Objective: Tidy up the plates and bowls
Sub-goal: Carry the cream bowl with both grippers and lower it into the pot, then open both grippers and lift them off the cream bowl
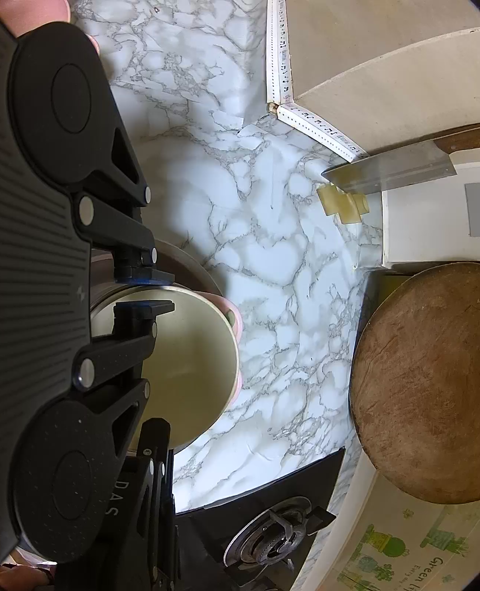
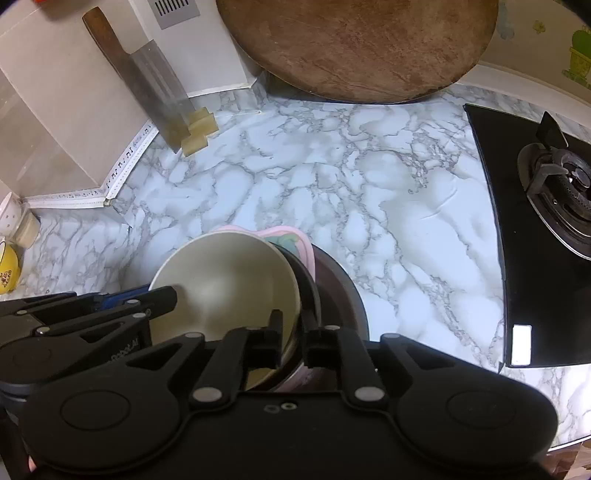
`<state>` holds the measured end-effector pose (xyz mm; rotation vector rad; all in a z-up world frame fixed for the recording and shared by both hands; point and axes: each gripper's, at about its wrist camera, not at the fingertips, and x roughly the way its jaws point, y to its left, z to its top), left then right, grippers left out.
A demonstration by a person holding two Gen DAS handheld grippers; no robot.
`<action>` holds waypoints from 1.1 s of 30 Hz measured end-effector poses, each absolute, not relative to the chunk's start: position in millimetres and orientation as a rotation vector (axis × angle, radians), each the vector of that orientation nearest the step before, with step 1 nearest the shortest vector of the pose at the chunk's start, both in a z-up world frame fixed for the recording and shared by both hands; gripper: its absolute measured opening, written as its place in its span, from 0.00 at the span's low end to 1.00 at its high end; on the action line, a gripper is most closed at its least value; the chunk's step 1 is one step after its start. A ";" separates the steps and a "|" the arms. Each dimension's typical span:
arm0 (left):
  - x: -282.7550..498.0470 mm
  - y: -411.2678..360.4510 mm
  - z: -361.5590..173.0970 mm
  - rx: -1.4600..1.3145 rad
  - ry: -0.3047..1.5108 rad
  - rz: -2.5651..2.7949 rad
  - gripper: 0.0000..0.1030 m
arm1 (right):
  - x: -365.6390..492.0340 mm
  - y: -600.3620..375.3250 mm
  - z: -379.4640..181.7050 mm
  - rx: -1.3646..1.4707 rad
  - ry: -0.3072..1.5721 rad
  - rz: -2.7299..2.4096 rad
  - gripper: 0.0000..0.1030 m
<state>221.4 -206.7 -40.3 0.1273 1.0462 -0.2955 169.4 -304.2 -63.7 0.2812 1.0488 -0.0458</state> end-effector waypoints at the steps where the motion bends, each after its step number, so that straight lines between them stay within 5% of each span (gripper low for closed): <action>1: 221.3 -206.7 -40.3 0.128 1.047 -0.296 0.07 | 169.2 -304.4 -63.7 0.284 1.049 -0.044 0.15; 11: 221.0 -199.0 -39.7 0.093 1.055 -0.329 0.08 | 165.0 -300.3 -58.7 0.280 1.021 -0.017 0.33; 26: 202.7 -180.6 -19.4 0.062 0.997 -0.362 0.10 | 145.8 -296.9 -39.8 0.276 0.959 0.006 0.44; 29: 197.4 -173.7 -12.9 0.051 0.981 -0.370 0.22 | 139.3 -294.8 -34.2 0.274 0.941 0.015 0.47; 33: 186.1 -160.9 -2.2 0.032 0.923 -0.378 0.59 | 130.1 -291.8 -25.8 0.273 0.910 0.038 0.50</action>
